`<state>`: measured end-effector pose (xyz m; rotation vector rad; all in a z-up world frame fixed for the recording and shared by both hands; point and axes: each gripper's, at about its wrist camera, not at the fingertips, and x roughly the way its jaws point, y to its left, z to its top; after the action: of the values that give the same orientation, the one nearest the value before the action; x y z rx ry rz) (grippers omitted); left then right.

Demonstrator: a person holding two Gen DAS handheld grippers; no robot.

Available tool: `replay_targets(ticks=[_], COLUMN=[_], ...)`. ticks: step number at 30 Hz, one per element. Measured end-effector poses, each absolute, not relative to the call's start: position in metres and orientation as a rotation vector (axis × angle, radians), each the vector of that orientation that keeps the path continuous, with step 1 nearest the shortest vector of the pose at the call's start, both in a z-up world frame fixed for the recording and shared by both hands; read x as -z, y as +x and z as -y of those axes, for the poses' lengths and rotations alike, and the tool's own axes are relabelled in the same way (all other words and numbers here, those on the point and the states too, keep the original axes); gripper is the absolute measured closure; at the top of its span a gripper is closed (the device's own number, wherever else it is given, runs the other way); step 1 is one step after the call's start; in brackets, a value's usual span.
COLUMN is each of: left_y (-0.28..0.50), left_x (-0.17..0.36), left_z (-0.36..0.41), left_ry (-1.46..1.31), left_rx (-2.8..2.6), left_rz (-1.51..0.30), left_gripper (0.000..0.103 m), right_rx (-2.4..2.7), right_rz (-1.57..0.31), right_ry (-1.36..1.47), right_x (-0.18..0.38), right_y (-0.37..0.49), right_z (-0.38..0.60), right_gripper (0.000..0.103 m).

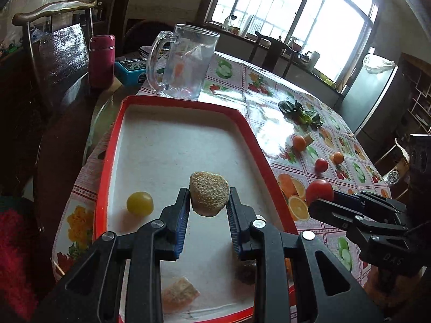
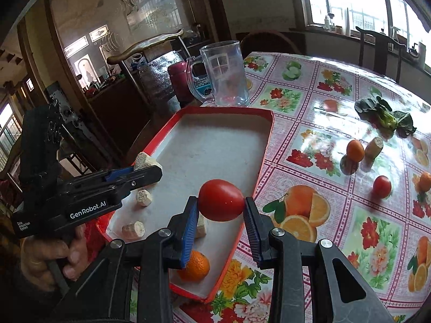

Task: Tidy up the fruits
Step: 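Lower the bun piece and tomato into the tray and open both tools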

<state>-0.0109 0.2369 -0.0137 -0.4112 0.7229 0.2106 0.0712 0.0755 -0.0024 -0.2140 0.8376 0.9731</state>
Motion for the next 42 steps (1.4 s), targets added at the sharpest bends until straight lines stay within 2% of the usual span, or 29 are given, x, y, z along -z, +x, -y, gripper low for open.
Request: replay_targets(ticks=[25,42], left_y=[0.011,0.002], left_x=[0.044,0.038], left_z=[-0.293,-0.281], left_ry=[-0.448,-0.425], left_rx=[-0.298,-0.329], left_rz=[-0.839,-0.863], left_gripper=[0.078,0.077], right_rx=[-1.006,-1.006], right_rz=[-0.979,-0.939], right_ry=[-0.272,-0.193], right_x=[0.053,0.031], right_y=[0.103,0.096], right_z=[-0.138,-0.101], right_gripper=[0.068,0.065])
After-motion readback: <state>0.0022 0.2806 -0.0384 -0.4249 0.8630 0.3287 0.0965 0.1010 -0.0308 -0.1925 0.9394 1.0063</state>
